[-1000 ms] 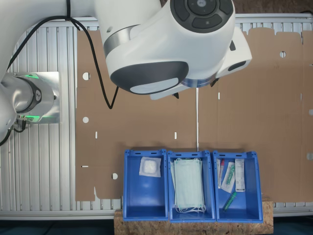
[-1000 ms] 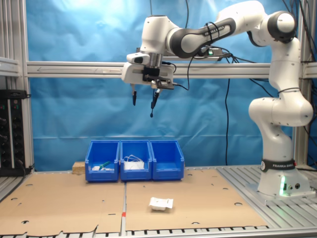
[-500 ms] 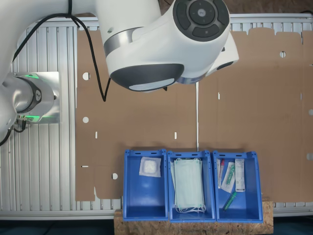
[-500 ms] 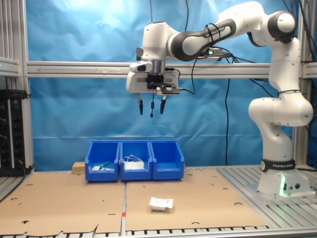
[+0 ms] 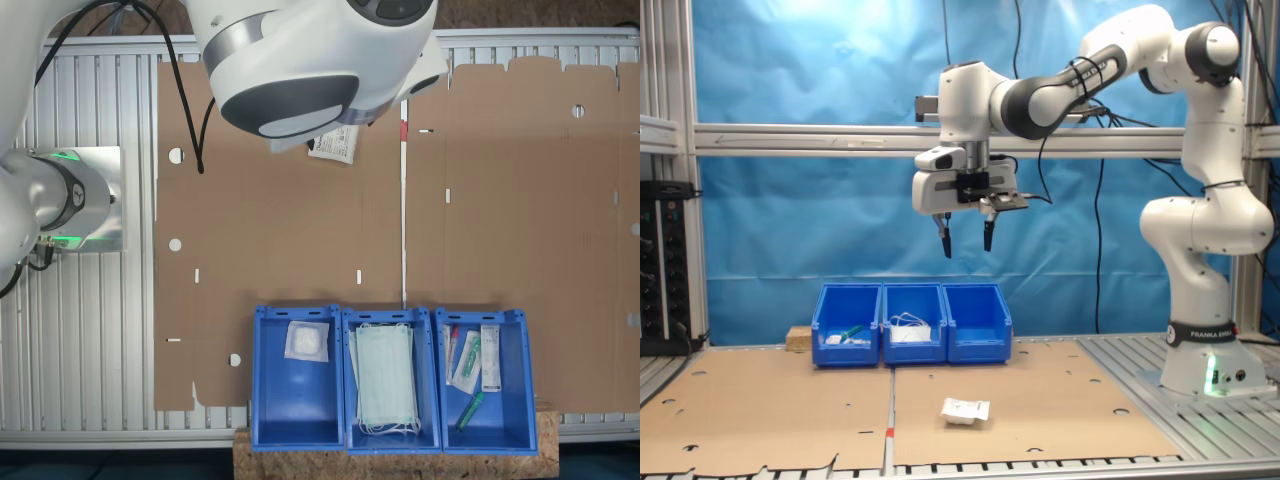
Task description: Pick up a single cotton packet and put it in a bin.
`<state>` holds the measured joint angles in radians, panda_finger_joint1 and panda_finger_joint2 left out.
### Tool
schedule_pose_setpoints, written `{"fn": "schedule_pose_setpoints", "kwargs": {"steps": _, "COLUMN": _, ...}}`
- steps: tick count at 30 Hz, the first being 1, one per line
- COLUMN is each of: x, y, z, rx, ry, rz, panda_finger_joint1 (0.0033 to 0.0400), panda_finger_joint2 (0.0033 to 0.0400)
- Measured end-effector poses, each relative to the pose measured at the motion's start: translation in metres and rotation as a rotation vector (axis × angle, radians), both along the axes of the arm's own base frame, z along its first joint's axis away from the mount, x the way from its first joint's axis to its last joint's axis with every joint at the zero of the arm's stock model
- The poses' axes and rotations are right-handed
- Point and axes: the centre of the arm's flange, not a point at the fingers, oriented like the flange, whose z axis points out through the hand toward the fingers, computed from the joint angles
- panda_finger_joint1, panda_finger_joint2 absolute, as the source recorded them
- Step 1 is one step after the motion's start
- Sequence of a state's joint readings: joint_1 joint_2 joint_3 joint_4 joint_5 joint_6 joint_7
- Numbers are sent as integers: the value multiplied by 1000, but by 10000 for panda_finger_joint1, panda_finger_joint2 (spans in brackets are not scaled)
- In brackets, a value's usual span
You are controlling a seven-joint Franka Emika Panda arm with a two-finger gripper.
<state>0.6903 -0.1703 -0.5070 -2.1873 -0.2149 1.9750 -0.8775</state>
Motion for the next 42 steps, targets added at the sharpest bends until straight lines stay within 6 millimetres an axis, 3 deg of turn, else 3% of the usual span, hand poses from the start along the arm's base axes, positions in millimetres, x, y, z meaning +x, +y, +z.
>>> {"fn": "schedule_pose_setpoints", "kwargs": {"steps": 10, "x": -11, "y": 43, "z": -5, "rx": -3, "ry": 11, "rz": 87, "panda_finger_joint1": 400, "panda_finger_joint2": 400}}
{"fn": "schedule_pose_setpoints", "kwargs": {"steps": 18, "x": -12, "y": 58, "z": -17, "rx": -18, "ry": 26, "rz": 114, "panda_finger_joint1": 400, "panda_finger_joint2": 400}}
{"fn": "schedule_pose_setpoints", "kwargs": {"steps": 33, "x": -8, "y": 67, "z": -83, "rx": -71, "ry": 60, "rz": 131, "panda_finger_joint1": 400, "panda_finger_joint2": 400}}
{"fn": "schedule_pose_setpoints", "kwargs": {"steps": 42, "x": -10, "y": 68, "z": -112, "rx": -83, "ry": 62, "rz": 142, "panda_finger_joint1": 400, "panda_finger_joint2": 400}}
